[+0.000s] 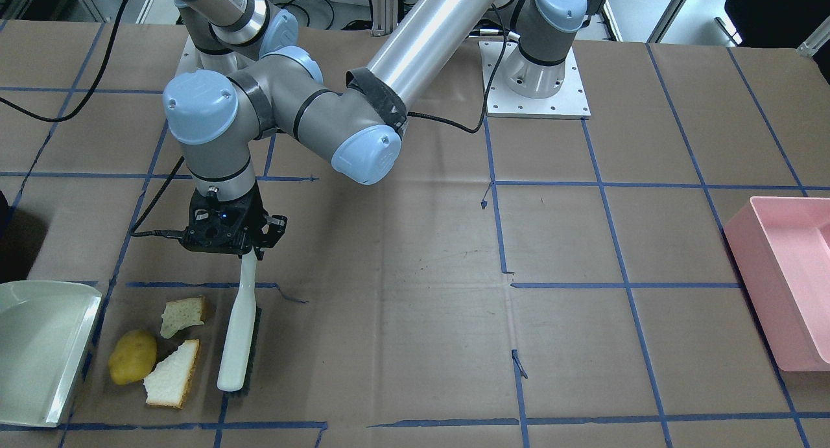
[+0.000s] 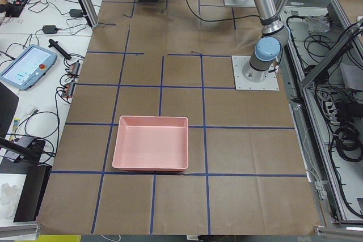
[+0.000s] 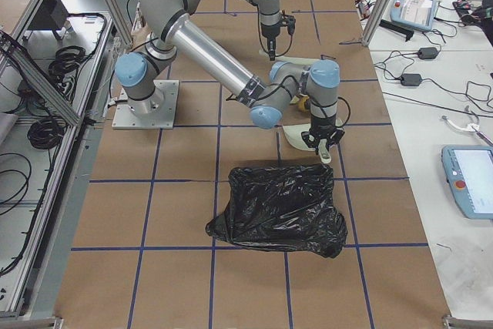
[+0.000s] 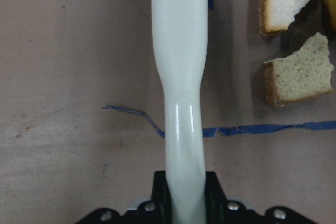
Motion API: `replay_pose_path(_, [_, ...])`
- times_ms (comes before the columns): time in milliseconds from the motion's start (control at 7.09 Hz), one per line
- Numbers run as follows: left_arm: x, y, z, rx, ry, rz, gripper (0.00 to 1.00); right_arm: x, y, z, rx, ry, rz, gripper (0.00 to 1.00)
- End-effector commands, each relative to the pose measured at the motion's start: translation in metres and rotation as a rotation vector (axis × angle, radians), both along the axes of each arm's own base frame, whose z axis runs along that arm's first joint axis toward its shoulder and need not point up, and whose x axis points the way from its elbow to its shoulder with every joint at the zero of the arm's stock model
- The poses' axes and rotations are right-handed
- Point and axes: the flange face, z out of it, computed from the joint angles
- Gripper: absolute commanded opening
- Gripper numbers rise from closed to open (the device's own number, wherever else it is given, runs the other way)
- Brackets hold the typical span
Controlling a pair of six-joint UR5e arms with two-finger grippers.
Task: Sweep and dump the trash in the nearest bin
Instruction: 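Move the brush with the left gripper over to the bread pieces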
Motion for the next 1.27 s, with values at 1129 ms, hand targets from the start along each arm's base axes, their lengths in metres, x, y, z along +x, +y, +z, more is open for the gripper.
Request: replay_pose_path(1129, [-0.088,0.032,-0.038,0.104,0.074,0.195,0.00,0.019,-0.012,-0.053,0.083,-0.144,0.040,0.00])
